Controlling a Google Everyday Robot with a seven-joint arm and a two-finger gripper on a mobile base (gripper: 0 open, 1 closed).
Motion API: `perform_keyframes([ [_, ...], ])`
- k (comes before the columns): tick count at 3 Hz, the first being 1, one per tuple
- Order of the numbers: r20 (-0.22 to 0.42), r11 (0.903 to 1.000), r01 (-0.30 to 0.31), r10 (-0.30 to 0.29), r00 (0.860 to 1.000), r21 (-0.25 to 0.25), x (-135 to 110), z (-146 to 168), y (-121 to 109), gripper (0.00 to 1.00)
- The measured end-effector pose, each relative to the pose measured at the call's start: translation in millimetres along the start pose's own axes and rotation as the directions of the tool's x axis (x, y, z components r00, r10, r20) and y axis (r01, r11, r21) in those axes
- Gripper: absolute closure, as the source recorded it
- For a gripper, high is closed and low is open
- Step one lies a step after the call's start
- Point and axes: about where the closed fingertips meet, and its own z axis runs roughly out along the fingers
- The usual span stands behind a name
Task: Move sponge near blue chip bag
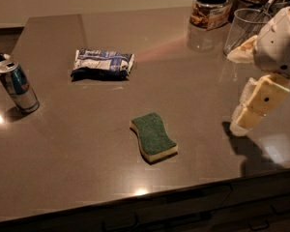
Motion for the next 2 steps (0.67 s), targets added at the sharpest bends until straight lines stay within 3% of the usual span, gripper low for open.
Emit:
perform_keyframes([
  [1, 0.139, 0.9980, 0.020, -0.012, 0.990, -0.060, -32.2, 12.3, 18.1, 0.00],
  [2, 0.261, 0.9922, 0.080, -0.052, 0.964, -0.096, -74.1, 23.9, 38.0, 0.00],
])
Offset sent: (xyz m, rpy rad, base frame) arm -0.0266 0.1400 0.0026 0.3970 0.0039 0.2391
